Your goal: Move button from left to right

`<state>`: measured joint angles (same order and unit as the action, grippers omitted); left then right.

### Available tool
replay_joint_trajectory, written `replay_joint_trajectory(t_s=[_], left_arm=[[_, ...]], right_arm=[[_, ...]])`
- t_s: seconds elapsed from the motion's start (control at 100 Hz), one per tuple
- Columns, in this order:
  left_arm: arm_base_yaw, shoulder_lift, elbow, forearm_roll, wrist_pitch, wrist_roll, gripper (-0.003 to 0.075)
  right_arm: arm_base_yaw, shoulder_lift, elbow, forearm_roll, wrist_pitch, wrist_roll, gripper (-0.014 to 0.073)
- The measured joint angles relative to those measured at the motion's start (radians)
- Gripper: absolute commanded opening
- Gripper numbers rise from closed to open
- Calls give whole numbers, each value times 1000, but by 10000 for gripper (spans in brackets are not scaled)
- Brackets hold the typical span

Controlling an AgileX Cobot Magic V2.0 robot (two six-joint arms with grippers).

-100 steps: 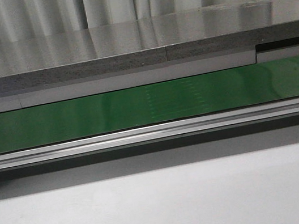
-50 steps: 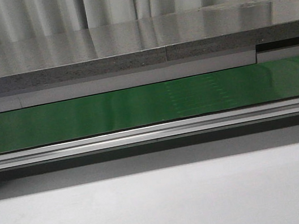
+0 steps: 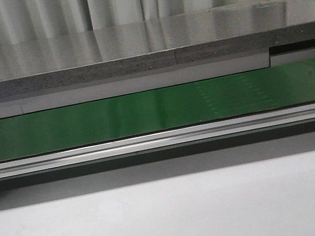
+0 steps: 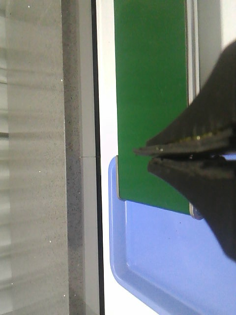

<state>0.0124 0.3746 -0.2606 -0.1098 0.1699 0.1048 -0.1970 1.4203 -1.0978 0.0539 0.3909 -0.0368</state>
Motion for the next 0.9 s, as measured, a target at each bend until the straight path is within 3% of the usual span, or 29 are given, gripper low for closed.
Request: replay_joint_trajectory(t_s=[0.53,0.9], left_arm=[[0,0,0,0,0,0,-20],[0,0,0,0,0,0,-21]], right_arm=[[174,-580,511,30,-252,2,510],[177,-1029,709,29,-154,2,510]])
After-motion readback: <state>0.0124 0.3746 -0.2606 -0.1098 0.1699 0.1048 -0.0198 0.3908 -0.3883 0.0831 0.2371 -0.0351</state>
